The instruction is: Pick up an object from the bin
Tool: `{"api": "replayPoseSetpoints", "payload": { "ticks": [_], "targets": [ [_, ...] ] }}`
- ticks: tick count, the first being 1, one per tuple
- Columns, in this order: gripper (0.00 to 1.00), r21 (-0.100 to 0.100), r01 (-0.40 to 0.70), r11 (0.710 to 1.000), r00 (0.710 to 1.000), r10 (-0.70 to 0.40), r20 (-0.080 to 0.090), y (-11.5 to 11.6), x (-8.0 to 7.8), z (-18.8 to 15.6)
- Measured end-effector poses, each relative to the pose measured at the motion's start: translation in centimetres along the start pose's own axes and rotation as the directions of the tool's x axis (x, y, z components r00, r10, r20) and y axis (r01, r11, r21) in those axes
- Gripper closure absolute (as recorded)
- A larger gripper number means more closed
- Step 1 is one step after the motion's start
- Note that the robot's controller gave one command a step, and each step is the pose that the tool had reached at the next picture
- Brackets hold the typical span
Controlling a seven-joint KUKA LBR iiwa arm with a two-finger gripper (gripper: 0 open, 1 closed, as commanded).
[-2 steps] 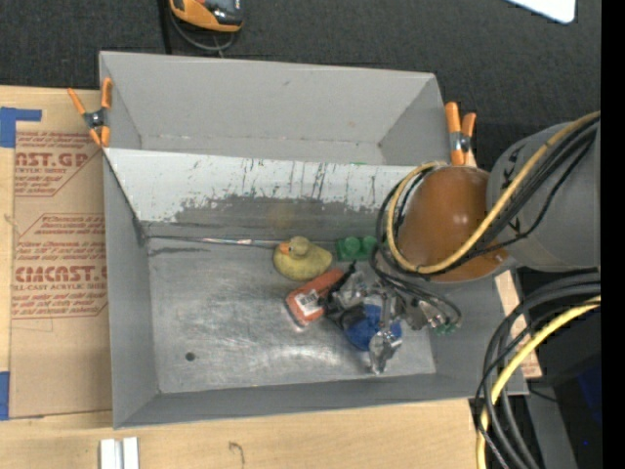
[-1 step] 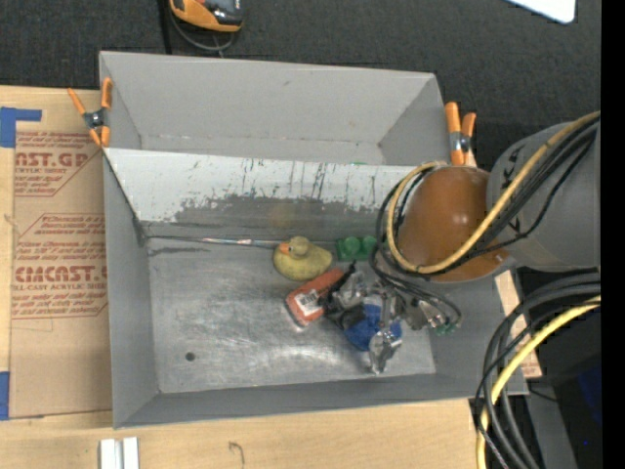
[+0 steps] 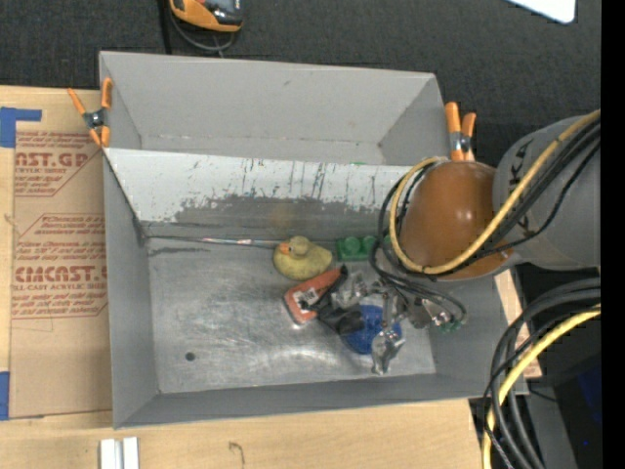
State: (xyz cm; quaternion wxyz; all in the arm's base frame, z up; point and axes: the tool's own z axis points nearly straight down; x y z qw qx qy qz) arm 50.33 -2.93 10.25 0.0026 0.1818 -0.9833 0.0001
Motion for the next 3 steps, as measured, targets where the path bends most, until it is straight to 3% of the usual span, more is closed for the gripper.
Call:
{"api": "replayPoseSetpoints", "payload": {
  "ticks": [1, 2, 3],
  "targets": [
    [1.0, 0.003, 0.077, 0.997, 0.997, -0.077, 0.005, -9.7, 0.2, 3.1],
    [1.0, 0.002, 0.076, 0.997, 0.997, -0.076, 0.006, -9.7, 0.2, 3.1],
    [1.0, 0.009, 0.214, 0.977, 0.977, -0.214, 0.014, -10.8, -1.3, -14.6]
  ]
}}
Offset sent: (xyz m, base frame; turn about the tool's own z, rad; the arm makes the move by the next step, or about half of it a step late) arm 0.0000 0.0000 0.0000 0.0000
